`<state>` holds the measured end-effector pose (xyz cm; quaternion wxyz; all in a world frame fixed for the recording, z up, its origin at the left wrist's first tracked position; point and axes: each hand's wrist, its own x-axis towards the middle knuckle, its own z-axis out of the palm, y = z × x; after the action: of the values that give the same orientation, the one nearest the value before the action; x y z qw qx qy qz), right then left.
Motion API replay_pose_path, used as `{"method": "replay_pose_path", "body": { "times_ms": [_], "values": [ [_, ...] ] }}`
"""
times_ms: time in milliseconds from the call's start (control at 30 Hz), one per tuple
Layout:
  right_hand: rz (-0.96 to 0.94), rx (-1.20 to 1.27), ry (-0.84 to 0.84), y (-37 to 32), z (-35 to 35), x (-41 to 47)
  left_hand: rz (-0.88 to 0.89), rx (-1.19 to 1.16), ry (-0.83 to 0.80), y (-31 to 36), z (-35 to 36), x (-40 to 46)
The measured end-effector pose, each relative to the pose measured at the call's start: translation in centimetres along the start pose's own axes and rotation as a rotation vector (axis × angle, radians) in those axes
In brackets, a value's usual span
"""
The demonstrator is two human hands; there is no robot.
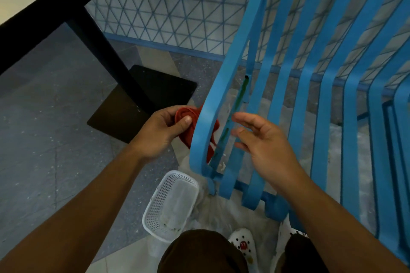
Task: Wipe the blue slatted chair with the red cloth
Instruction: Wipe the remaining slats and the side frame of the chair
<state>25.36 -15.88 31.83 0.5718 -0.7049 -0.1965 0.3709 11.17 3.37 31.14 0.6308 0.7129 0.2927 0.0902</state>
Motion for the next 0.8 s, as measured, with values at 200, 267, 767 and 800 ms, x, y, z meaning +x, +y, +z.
{"method": "replay_pose_path", "body": {
  "times_ms": [200,267,767,800],
  "values": [
    [-0.274,-0.636,-0.024,2.8,-4.0,0.6,-0.083,0.142,-0.076,-2.3,-0.5,2.3],
    [-0.268,-0.74,-0.046,3.9,-4.8,1.2,-0.086,0.192,-0.1,-2.4,0.0,2.9],
    [-0.22,-1.039,-0.126,7.3,-5.3,2.9,-0.162,0.246,-0.133,-7.3,0.7,5.4],
    [-0.219,-1.043,-0.127,7.2,-5.2,3.0,-0.178,0.234,-0.13,-7.9,0.7,5.4]
  ]
}}
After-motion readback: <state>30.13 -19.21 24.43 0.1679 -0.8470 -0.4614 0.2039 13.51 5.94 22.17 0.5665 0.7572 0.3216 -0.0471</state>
